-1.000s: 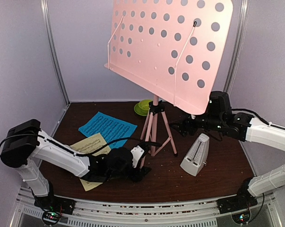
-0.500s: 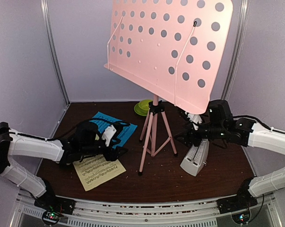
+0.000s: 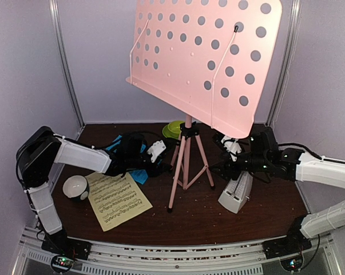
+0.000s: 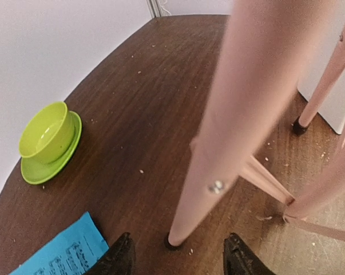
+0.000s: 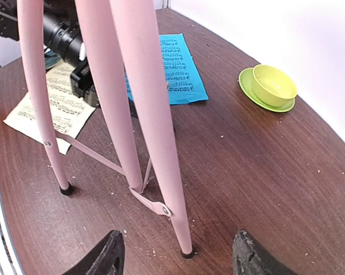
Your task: Set up the instrument practice props
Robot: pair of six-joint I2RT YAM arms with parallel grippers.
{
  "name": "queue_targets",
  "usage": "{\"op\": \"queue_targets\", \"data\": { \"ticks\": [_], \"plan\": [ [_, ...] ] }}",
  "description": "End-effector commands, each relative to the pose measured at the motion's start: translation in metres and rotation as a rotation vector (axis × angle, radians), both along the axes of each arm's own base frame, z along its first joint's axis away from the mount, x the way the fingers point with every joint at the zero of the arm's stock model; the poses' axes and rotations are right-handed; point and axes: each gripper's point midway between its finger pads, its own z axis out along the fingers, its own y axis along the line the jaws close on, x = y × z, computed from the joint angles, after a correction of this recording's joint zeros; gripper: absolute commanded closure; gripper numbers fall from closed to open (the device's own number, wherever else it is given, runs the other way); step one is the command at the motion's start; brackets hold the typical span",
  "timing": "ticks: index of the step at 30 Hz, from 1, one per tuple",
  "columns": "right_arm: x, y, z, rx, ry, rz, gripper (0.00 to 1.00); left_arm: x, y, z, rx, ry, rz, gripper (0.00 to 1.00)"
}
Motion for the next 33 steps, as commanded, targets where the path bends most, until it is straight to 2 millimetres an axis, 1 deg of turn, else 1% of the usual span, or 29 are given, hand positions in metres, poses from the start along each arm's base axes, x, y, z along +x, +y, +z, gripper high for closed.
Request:
{"op": "queue_targets", "data": {
  "ticks": [1,3,5,7,9,11,12,13,15,17,20,23,25,28,31,33],
  "plan": [
    [0.001,-0.011,-0.021,-0.109,0.022,-0.02,0.35,0.013,-0.022,0.014,0.01,-0.127,-0.113,0.46],
    [0.003,-0.012,-0.014,-0.121,0.009,-0.022,0.35,0.015,-0.029,0.017,-0.01,-0.14,-0.142,0.48],
    [0.003,-0.012,-0.004,-0.108,-0.011,-0.022,0.35,0.018,-0.036,0.016,-0.019,-0.128,-0.157,0.51],
    [0.004,-0.012,0.004,-0.094,-0.023,-0.024,0.35,0.022,-0.041,0.012,-0.009,-0.108,-0.162,0.58],
    [0.004,-0.011,0.006,-0.094,-0.019,-0.021,0.35,0.025,-0.042,0.014,-0.015,-0.111,-0.152,0.64],
    [0.004,-0.009,0.007,-0.095,-0.013,-0.016,0.34,0.022,-0.04,0.017,-0.027,-0.117,-0.153,0.66],
    [0.004,-0.008,0.008,-0.089,-0.013,-0.012,0.34,0.019,-0.041,0.019,-0.033,-0.112,-0.166,0.66],
    [0.004,-0.006,0.01,-0.08,-0.016,-0.005,0.34,0.016,-0.042,0.02,-0.039,-0.104,-0.185,0.64],
    [0.006,-0.002,0.016,-0.054,-0.027,0.001,0.34,0.009,-0.047,0.023,-0.06,-0.083,-0.227,0.56],
    [0.008,0.004,0.024,-0.026,-0.036,0.009,0.34,0.006,-0.049,0.026,-0.076,-0.074,-0.243,0.5],
    [0.011,0.013,0.033,0.01,-0.029,0.021,0.34,0.004,-0.053,0.029,-0.101,-0.056,-0.256,0.47],
    [0.014,0.021,0.043,0.059,-0.031,0.023,0.33,0.008,-0.056,0.029,-0.111,-0.05,-0.243,0.47],
    [0.016,0.026,0.047,0.087,-0.027,0.026,0.32,0.01,-0.059,0.032,-0.125,-0.047,-0.243,0.47],
    [0.019,0.033,0.045,0.104,-0.011,0.032,0.33,0.007,-0.067,0.038,-0.157,-0.029,-0.27,0.45],
    [0.022,0.04,0.04,0.098,0.002,0.044,0.35,0.009,-0.069,0.036,-0.166,-0.031,-0.254,0.45],
    [0.024,0.043,0.038,0.093,0.004,0.049,0.38,0.012,-0.068,0.03,-0.151,-0.019,-0.238,0.5]
  ]
}}
